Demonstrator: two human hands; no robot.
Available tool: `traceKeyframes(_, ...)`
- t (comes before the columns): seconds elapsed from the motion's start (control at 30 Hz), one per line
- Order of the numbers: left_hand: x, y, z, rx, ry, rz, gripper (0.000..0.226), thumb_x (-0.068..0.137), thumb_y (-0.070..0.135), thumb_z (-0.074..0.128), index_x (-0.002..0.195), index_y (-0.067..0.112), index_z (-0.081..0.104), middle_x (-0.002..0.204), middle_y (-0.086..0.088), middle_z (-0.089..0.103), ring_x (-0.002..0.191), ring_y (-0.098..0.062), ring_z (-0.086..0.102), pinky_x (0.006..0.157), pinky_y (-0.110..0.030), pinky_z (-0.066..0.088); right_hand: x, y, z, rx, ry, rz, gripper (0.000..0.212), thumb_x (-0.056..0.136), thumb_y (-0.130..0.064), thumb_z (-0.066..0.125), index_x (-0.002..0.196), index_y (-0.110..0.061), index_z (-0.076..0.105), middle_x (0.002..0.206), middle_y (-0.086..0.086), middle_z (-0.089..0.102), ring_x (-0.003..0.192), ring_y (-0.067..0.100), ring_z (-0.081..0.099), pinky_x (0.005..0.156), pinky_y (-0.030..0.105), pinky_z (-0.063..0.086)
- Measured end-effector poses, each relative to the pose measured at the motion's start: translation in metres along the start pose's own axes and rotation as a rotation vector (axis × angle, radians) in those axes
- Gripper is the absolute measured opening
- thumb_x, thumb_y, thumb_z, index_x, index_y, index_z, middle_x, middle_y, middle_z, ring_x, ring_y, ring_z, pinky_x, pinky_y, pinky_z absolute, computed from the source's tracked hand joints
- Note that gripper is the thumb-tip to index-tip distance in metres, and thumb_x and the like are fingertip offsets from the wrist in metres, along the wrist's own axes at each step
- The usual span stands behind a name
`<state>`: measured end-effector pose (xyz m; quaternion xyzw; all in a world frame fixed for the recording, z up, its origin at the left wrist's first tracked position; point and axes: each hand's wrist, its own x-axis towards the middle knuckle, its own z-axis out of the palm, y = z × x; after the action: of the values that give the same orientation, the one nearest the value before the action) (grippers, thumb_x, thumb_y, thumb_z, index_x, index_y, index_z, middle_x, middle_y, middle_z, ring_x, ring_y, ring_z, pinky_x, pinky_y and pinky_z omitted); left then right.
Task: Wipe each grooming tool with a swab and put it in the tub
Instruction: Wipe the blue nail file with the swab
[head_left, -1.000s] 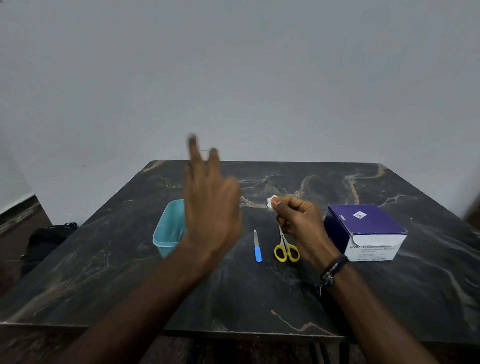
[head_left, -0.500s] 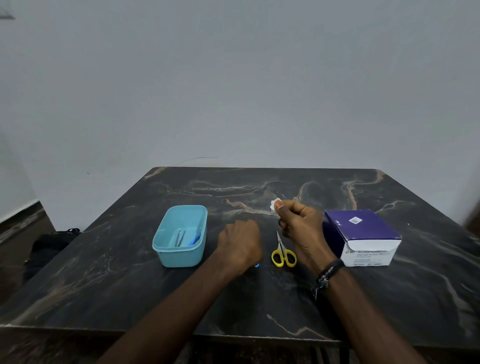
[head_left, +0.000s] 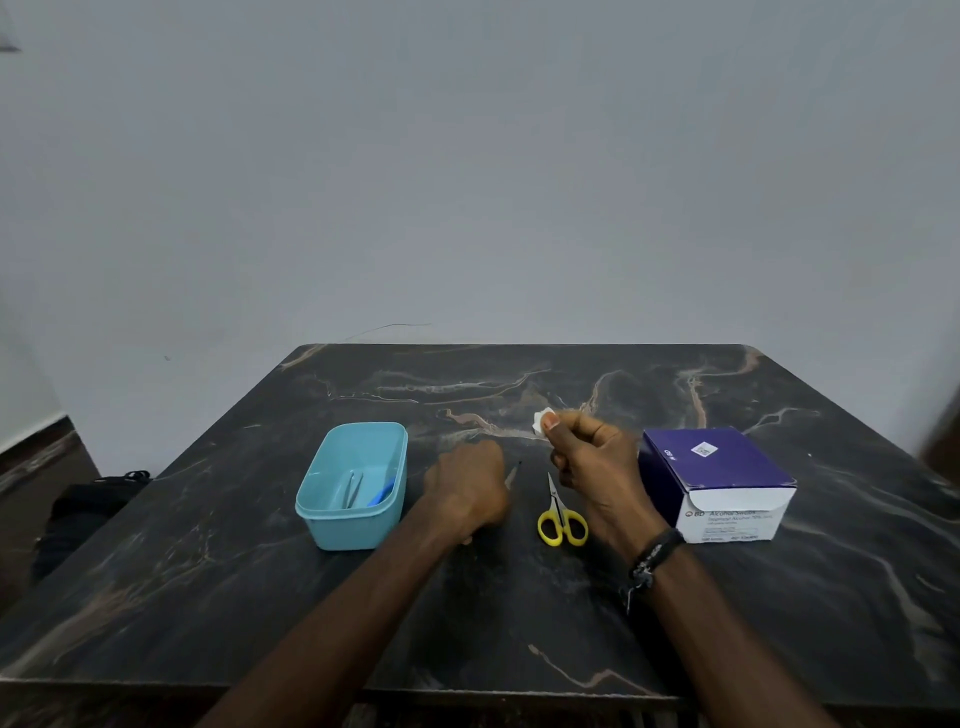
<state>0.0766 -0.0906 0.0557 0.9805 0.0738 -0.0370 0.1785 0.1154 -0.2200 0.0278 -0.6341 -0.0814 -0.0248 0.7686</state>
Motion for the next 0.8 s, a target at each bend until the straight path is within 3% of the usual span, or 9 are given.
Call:
traceKeyframes(0.1,0.010,-0.005,0.009,-0.230,0.164,0.059,0.015,0.096,0.023,0.056,0.091,0.010,0.060,0.077,-0.010,0.068,0.063,-0.022,0.070,0.063,-0.037,0.061,0.000,0.000,0.000,-0.013,0.013,-0.019,0.015,0.090,-0.018,0.064,0.095,-0.006,0.072,0.057,-0.006,0.054,0.051,0.006,0.041,0.044,0.017,0.034)
traceKeyframes(0.2,0.016,-0.005,0.022,-0.690,0.217,0.136,0.014,0.096,0.019,0.055,0.083,0.016,0.050,0.075,-0.011,0.066,0.050,-0.024,0.067,0.044,-0.031,0.054,0.000,0.000,0.001,-0.030,0.033,-0.044,0.013,0.091,-0.016,0.064,0.096,-0.008,0.073,0.060,-0.005,0.059,0.052,0.007,0.042,0.045,0.017,0.036)
traceKeyframes(0.37,0.020,-0.008,0.040,-1.154,0.320,0.227,0.010,0.092,0.006,0.061,0.096,0.009,0.053,0.088,-0.017,0.065,0.059,-0.036,0.068,0.050,-0.035,0.056,0.001,0.002,-0.001,-0.062,0.076,-0.028,0.013,0.091,-0.015,0.063,0.099,-0.012,0.073,0.066,0.002,0.060,0.053,0.008,0.042,0.045,0.018,0.036)
traceKeyframes(0.5,0.016,-0.009,0.043,-1.274,0.381,0.273,0.013,0.089,0.002,0.064,0.098,0.007,0.056,0.089,-0.014,0.066,0.060,-0.032,0.069,0.051,-0.031,0.057,0.002,0.004,0.000,-0.075,0.074,-0.008,0.016,0.091,-0.014,0.062,0.103,-0.011,0.072,0.070,0.001,0.065,0.055,0.008,0.044,0.046,0.018,0.038)
traceKeyframes(0.8,0.013,-0.013,0.042,-1.276,0.374,0.329,0.016,0.089,0.000,0.064,0.101,0.008,0.057,0.090,-0.008,0.065,0.059,-0.022,0.070,0.052,-0.028,0.057,0.002,0.004,-0.001,-0.055,0.003,0.042,0.018,0.091,-0.016,0.062,0.104,-0.011,0.072,0.078,0.006,0.063,0.062,0.011,0.046,0.046,0.017,0.038)
